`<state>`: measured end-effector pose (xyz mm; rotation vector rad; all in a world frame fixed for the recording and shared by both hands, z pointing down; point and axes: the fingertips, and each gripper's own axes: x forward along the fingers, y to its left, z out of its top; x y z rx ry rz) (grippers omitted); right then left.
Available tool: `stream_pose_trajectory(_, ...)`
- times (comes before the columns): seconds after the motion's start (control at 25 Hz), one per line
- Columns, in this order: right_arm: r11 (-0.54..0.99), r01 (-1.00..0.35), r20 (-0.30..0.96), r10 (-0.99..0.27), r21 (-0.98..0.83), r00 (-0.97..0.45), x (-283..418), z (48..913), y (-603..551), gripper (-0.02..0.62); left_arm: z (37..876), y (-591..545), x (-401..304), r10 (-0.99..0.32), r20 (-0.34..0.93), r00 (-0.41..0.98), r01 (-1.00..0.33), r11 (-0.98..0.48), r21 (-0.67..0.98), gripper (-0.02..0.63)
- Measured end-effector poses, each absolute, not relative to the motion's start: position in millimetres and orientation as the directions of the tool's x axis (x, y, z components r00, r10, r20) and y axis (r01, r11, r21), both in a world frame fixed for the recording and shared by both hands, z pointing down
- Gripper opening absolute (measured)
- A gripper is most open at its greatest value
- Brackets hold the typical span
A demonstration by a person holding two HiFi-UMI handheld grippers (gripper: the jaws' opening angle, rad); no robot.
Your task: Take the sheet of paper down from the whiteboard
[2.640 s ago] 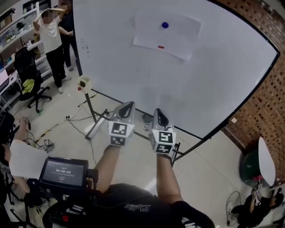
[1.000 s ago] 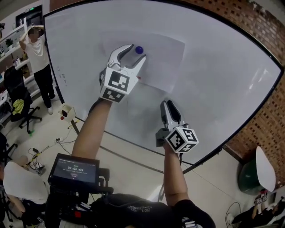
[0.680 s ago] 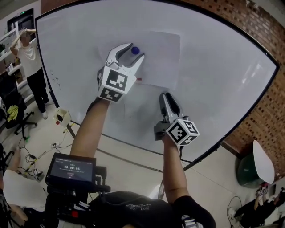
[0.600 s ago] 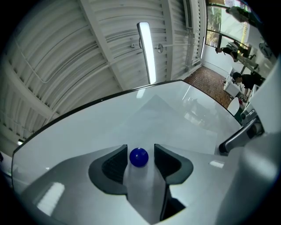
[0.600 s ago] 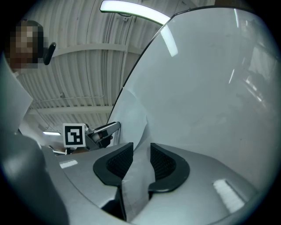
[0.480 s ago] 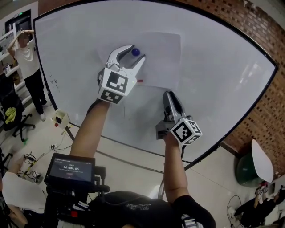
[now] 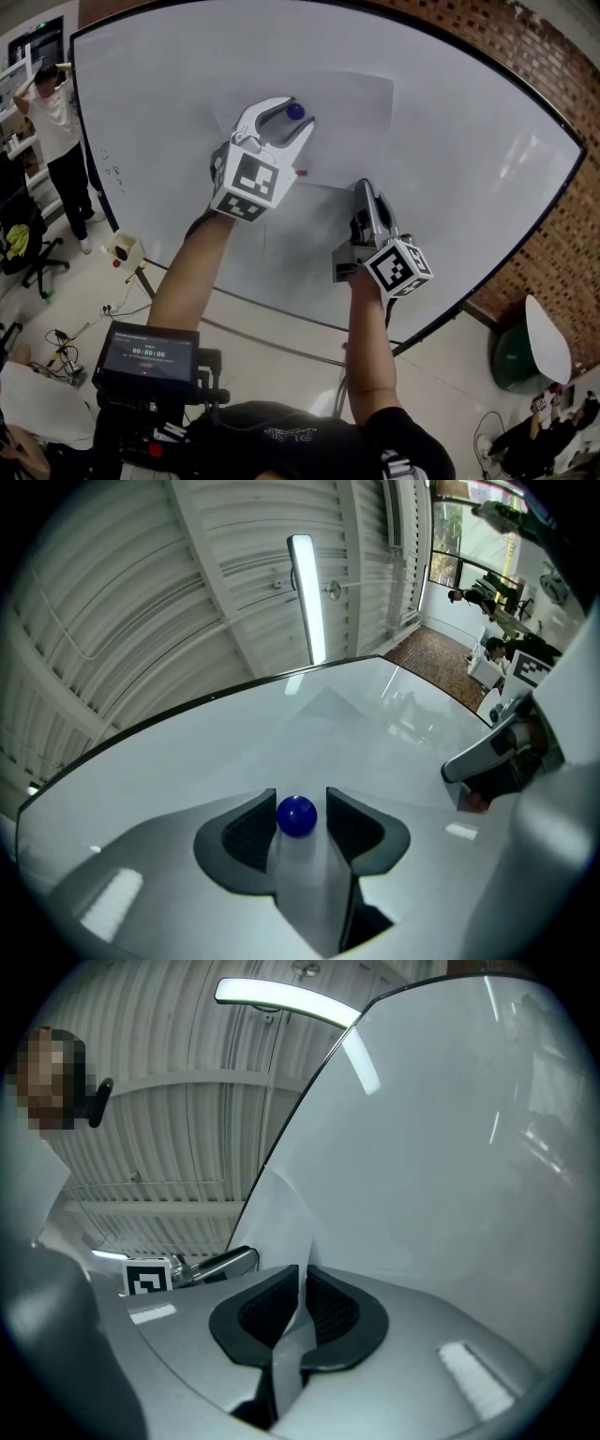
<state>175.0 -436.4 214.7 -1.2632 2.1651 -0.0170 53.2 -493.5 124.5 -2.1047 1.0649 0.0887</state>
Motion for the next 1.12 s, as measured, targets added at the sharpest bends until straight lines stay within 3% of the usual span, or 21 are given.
stream_pose_trajectory(0.2,0.542,-0.779,-0.514,-0.788,-0.314,-0.340,172,215,-436,0.014,121,-494,50,-0.653,-0.385,0.652,-0.720,-0.374,-0.585,0.121)
stream_pose_trajectory(0.64,0.539,-0.789,-0.542,-0.775,-0.295,-0.326,161,207,-419,0.014,118,-491,43,-0.632,-0.395,0.667,-0.724,-0.425,-0.543,0.118)
stream_pose_trajectory(0.88,0.457,-0.857,-0.522,-0.804,-0.238,-0.285,155,212,-409,0.012,127,-478,18,-0.599,-0.433,0.674,-0.735,-0.478,-0.482,0.118)
stream_pose_trajectory(1.12,0.321,-0.924,-0.422,-0.882,-0.207,-0.212,158,259,-404,0.014,197,-468,-6,-0.616,-0.384,0.688,-0.724,-0.543,-0.425,0.120)
